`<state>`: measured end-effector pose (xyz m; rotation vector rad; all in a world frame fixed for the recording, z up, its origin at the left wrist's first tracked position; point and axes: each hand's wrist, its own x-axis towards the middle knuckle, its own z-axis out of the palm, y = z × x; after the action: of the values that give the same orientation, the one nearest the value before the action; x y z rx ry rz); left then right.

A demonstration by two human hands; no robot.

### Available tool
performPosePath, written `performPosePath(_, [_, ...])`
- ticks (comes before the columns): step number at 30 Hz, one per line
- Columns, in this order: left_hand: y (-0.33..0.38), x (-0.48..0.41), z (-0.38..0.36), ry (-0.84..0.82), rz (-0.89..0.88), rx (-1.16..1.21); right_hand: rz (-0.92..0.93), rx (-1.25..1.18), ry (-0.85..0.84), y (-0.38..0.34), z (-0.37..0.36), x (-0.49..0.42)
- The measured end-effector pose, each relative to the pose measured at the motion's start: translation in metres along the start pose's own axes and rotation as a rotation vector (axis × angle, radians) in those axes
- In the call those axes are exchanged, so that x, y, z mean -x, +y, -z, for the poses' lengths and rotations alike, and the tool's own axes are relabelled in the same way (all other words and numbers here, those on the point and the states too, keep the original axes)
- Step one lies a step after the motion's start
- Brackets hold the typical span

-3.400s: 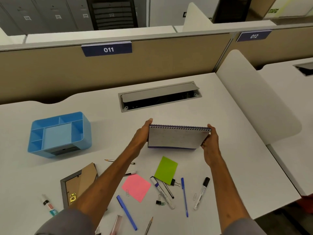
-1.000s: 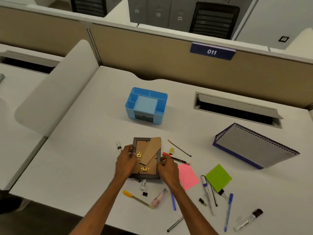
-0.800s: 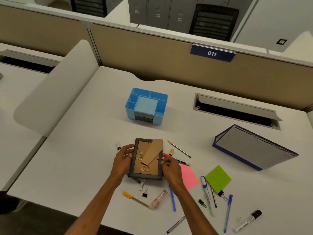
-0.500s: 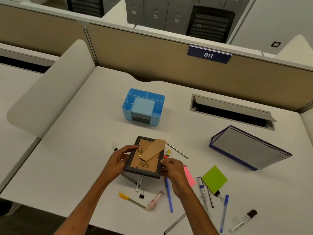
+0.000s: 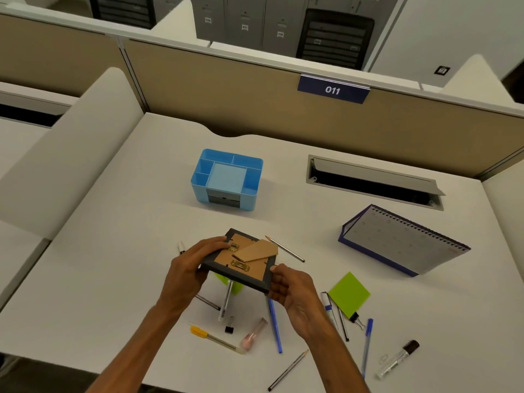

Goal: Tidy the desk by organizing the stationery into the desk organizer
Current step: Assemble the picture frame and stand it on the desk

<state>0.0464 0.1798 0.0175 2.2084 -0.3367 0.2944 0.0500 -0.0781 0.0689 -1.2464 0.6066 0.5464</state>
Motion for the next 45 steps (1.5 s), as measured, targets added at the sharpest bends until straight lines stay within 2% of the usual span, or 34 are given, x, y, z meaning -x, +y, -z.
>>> performPosePath(4, [0.005, -0.006, -0.003, 0.052, 0.097, 0.168, 0.099, 0.250, 0.033, -0.009, 0.019, 0.004])
performPosePath(6, [0.007, -0.010, -0.003, 0.014, 0.149, 0.281, 0.244, 0.384, 0.132, -0.015, 0.031, 0.000])
performPosePath(8, [0.010, -0.015, -0.003, -0.030, 0.197, 0.404, 0.410, 0.503, 0.131, -0.023, 0.044, -0.006])
performPosePath(10, [0.012, -0.019, -0.002, -0.085, 0.261, 0.511, 0.461, 0.564, -0.010, -0.032, 0.053, -0.009])
performPosePath(13, [0.016, -0.025, 0.000, -0.192, 0.328, 0.570, 0.361, 0.587, -0.265, -0.044, 0.056, -0.005])
performPosePath(15, [0.020, -0.028, 0.002, -0.199, 0.440, 0.663, 0.292, 0.592, -0.364, -0.048, 0.052, 0.003])
performPosePath(19, [0.031, -0.034, -0.005, -0.193, 0.533, 0.795, 0.263, 0.500, -0.419, -0.043, 0.041, 0.020])
performPosePath(22, [0.045, -0.036, -0.019, -0.082, 0.683, 1.024, 0.241, 0.484, -0.429, -0.031, 0.022, 0.031])
performPosePath(24, [0.052, -0.037, -0.031, -0.013, 0.777, 1.192, 0.244, 0.466, -0.409, -0.020, 0.007, 0.039])
performPosePath(28, [0.057, -0.041, -0.049, 0.032, 0.840, 1.402, 0.294, 0.390, -0.311, -0.010, -0.008, 0.047])
performPosePath(32, [0.058, -0.043, -0.058, 0.040, 0.836, 1.529, 0.299, 0.390, -0.265, -0.014, -0.002, 0.047])
performPosePath(37, [0.055, -0.045, -0.064, 0.008, 0.840, 1.666, 0.269, 0.400, -0.291, -0.021, 0.006, 0.050])
performPosePath(42, [0.049, -0.050, -0.065, -0.176, 0.660, 1.819, 0.180, 0.064, -0.327, -0.030, 0.014, 0.055])
performPosePath(45, [0.051, -0.055, -0.062, -0.201, 0.717, 1.709, 0.121, -0.158, -0.344, -0.037, 0.023, 0.055])
